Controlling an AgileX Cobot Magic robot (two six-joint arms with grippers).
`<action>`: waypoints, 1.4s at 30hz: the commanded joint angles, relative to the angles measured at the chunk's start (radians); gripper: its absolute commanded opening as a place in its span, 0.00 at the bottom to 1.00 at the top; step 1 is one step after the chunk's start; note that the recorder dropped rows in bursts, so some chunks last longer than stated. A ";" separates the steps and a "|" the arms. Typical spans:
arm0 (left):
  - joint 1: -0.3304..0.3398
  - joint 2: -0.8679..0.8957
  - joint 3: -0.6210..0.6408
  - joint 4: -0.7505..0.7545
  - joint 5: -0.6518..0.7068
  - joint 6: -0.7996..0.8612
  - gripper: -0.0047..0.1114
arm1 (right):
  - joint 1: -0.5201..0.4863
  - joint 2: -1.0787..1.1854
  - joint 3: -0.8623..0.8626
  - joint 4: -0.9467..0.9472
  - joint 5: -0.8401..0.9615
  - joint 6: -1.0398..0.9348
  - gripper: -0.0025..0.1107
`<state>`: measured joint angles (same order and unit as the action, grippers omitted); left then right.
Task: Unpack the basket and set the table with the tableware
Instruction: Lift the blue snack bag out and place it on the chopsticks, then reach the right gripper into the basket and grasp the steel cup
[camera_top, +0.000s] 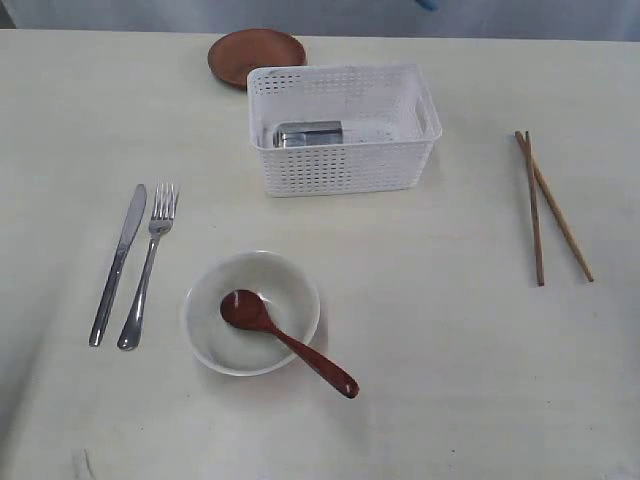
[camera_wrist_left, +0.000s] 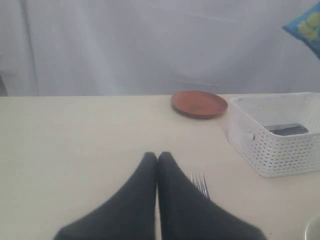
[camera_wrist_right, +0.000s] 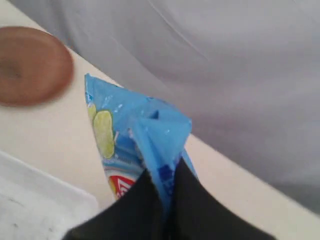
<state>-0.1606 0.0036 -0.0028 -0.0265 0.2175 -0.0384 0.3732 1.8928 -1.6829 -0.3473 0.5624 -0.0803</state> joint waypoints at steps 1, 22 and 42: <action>-0.001 -0.004 0.003 -0.004 -0.006 0.000 0.04 | -0.147 0.003 -0.014 0.035 0.240 0.147 0.02; -0.001 -0.004 0.003 -0.004 -0.006 0.000 0.04 | -0.499 0.129 -0.021 0.689 0.299 -0.025 0.59; -0.001 -0.004 0.003 -0.005 -0.006 0.000 0.04 | -0.114 0.236 -0.154 0.880 0.366 -0.187 0.59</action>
<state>-0.1606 0.0036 -0.0028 -0.0265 0.2175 -0.0384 0.2252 2.0750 -1.8344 0.5332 0.9571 -0.2604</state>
